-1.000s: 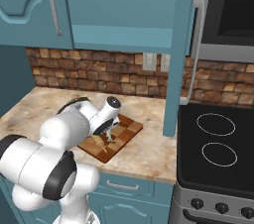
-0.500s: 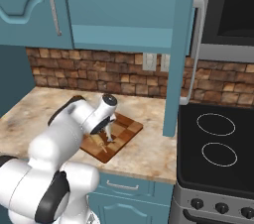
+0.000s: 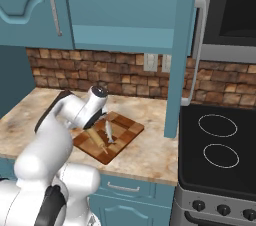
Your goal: Open the cabinet, retrieve the rolling pin, and place it next to the meat on the cutting board to prepare for tenderizing.
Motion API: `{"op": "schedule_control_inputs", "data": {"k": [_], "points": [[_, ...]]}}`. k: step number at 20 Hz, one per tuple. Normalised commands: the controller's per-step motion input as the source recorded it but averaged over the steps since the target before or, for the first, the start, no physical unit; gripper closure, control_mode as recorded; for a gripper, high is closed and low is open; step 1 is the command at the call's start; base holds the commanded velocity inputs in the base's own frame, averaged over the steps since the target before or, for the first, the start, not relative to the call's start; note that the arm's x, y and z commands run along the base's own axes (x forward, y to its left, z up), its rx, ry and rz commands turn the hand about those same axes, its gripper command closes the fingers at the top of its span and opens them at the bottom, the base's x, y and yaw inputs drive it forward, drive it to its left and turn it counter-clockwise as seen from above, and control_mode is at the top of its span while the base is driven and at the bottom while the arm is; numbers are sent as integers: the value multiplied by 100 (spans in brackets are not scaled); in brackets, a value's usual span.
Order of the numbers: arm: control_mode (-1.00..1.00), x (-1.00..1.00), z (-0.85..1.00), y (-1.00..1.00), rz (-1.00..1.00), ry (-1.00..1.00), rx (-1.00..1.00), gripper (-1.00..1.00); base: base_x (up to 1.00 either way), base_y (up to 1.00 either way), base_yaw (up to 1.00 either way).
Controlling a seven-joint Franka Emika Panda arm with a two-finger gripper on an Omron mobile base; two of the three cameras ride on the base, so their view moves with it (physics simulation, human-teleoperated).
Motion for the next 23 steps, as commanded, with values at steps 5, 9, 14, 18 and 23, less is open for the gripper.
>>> {"op": "schedule_control_inputs", "data": {"k": [5, 9, 14, 18, 23], "points": [[-100, -31, 43, 30, 0, 0, 0, -100, 0, 0, 0], [-100, -28, 40, 30, 0, 0, 0, -100, 0, 0, 0], [-100, -43, 37, 31, 0, 0, 0, -100, 0, 0, 0], [-100, -64, 35, 32, -1, 0, 0, -100, 0, 0, 0], [-100, -68, 26, 41, 0, -1, -1, -100, 0, 0, 0]]}}
